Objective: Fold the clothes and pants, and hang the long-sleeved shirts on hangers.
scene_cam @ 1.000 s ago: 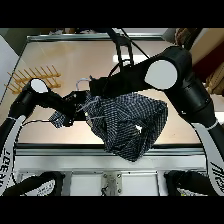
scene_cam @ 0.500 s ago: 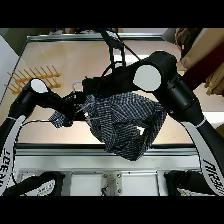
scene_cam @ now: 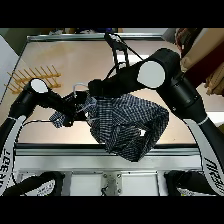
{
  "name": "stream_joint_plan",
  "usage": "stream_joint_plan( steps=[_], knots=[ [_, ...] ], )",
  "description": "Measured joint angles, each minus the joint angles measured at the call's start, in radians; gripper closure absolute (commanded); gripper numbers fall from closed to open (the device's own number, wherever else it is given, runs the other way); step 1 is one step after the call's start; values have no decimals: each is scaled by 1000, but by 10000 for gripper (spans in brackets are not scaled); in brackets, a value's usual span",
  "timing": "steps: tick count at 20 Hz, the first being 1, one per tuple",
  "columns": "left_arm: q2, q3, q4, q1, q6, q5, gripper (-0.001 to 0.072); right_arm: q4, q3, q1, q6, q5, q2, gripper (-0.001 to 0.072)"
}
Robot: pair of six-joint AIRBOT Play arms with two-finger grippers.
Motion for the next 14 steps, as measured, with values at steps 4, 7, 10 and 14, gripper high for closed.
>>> stream_joint_plan(
  steps=[4,7,10,14],
  knots=[
    [0,0,0,0,0,-3,687,-3,0,-57,-3,34,28,312],
    [0,0,0,0,3,-3,687,-7,0,-91,-4,45,48,116],
    [0,0,1,0,3,-4,687,-6,0,-106,-29,49,61,6],
    [0,0,2,0,4,-4,687,2,0,-141,-126,67,92,6]
  ],
)
